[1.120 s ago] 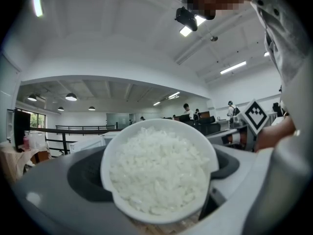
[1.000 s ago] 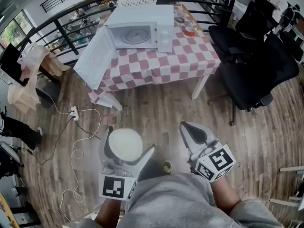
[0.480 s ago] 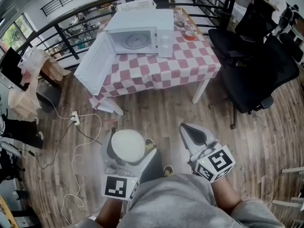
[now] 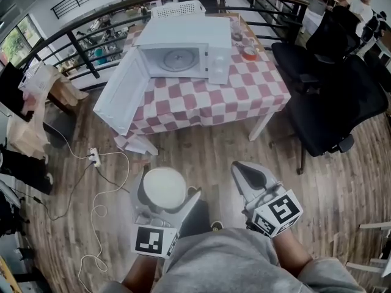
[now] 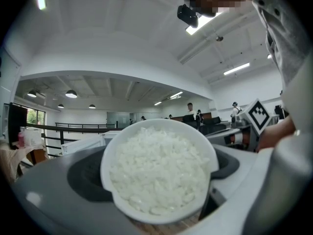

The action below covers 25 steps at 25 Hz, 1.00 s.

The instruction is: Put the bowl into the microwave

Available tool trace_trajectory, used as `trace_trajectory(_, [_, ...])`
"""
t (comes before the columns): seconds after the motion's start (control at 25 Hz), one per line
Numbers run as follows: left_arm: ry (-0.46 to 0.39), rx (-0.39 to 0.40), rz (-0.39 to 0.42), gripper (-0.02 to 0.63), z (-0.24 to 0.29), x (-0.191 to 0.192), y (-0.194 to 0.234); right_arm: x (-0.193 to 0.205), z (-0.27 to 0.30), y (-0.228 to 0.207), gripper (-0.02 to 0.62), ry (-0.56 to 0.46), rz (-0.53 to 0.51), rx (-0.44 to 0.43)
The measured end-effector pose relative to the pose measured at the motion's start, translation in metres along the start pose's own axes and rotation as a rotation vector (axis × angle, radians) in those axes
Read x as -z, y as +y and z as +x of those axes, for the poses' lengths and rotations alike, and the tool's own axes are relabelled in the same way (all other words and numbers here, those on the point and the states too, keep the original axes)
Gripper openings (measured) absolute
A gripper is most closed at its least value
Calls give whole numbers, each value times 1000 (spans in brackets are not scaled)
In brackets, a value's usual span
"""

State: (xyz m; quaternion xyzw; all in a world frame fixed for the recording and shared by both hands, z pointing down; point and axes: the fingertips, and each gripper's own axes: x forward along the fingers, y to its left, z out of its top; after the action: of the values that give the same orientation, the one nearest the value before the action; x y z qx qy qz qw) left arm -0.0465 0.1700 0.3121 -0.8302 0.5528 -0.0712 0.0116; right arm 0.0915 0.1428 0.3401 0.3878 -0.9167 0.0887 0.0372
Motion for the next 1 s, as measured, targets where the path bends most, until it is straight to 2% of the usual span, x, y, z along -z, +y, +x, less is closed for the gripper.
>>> trace_trajectory(0.44, [6,12,-30,566,78,0,71,-26,92,-40,-2,11,-9,11])
trace_trajectory(1.0, [0,37,-68,566,124,-5,123,-47,160,-58,-2,31,-27,29])
